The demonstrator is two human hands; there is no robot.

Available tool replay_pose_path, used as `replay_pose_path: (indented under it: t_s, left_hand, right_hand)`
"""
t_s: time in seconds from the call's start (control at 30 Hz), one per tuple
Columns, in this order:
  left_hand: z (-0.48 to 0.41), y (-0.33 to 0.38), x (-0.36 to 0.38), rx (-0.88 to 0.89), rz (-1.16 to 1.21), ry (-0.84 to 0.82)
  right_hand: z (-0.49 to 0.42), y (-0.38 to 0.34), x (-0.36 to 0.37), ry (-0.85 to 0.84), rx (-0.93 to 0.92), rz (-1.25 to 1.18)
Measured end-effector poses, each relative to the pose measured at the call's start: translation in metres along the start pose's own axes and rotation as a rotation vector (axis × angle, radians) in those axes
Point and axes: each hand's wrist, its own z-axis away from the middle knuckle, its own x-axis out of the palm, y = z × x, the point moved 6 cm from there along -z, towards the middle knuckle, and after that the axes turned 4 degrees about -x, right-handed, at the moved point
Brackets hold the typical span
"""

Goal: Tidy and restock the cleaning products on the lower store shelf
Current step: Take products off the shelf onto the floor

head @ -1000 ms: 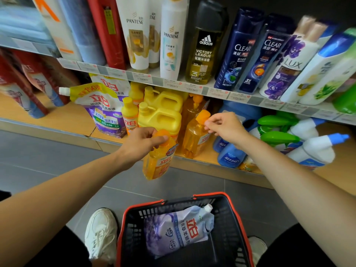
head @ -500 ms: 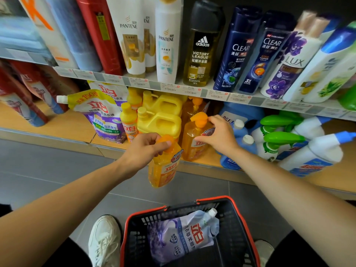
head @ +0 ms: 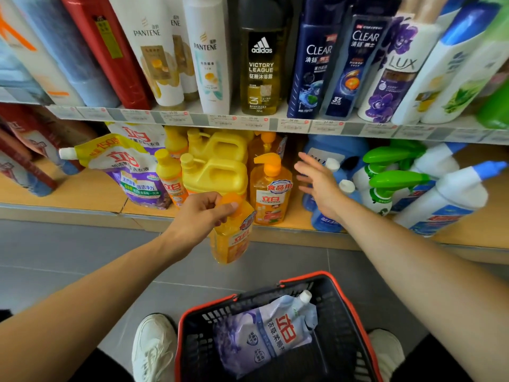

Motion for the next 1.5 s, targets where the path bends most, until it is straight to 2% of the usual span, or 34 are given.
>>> replay_pose_path:
  t_s: [0.23,0.37,0.43,0.8,0.93,1.0,1.13,1.33,1.5]
  left_hand:
    - [0.000,0.002,0.016,0.007,0.009,-0.021]
    - [0.003,0.002,0.023,0.013,-0.003,-0.031]
    - [0.004,0.002,0.026,0.012,0.001,-0.036]
    - [0.004,-0.002,0.036,0.005,-0.002,-0.026]
    - [0.003,-0.003,0.034,0.012,-0.009,-0.031]
    - [0.001,-0.001,0.033,0.006,0.017,-0.044]
    - [-0.001,0.005,0.031,-0.011,0.011,-0.099]
    - [-0.003,0.019,0.026,-0.054,0.052,-0.056]
    - [-0.011,0.020,0.021,-0.172,-0.011,-0.070]
  right_hand:
    - [-0.039,0.007,0.020,0.008,0.054,-0.215]
    - [-0.055,0.012,0.036,-0.140,0.072,-0.453]
    - [-0.058,0.015,0.040,-0.157,0.072,-0.552]
    - [-0.041,0.045,0.020,0.164,-0.095,-0.384]
    - [-0.037,0.046,0.037,-0.027,-0.107,-0.409]
    - [-0.031,0.049,0.040,-0.072,-0.109,-0.404]
    - [-0.013,0.051,0.027,-0.059,-0.161,-0.265]
    - [0.021,0.057,0.026,-0.201,-0.279,0.207]
    - [0.020,0.053,0.025,-0.032,-0.318,0.395]
